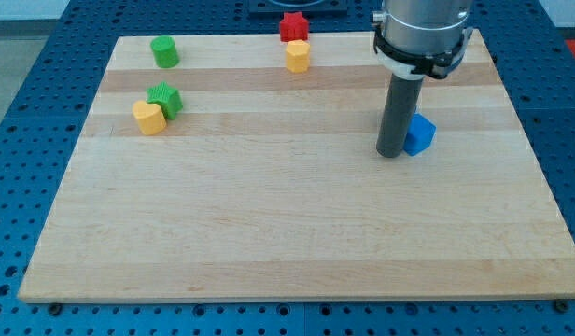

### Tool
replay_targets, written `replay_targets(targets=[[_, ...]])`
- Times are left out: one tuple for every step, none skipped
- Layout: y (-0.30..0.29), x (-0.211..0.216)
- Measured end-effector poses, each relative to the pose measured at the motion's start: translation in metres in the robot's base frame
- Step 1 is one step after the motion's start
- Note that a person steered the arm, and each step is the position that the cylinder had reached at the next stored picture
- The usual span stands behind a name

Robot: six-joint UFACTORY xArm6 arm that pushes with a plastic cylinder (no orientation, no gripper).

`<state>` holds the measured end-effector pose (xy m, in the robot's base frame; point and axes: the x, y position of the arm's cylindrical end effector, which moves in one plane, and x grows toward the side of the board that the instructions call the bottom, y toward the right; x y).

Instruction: Push the blue cube diagonally to the bottom right side of the green star

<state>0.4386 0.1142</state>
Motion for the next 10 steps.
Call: replay_targets(targets=[[-0.027,0.007],[-0.01,0.064],[0.073,0.035],[0.098,-0.045],[0.051,-0.022],[-0.01,0.043],[-0.032,0.062],[-0.013,0.026],[-0.022,0.007],[-0.052,0.001]])
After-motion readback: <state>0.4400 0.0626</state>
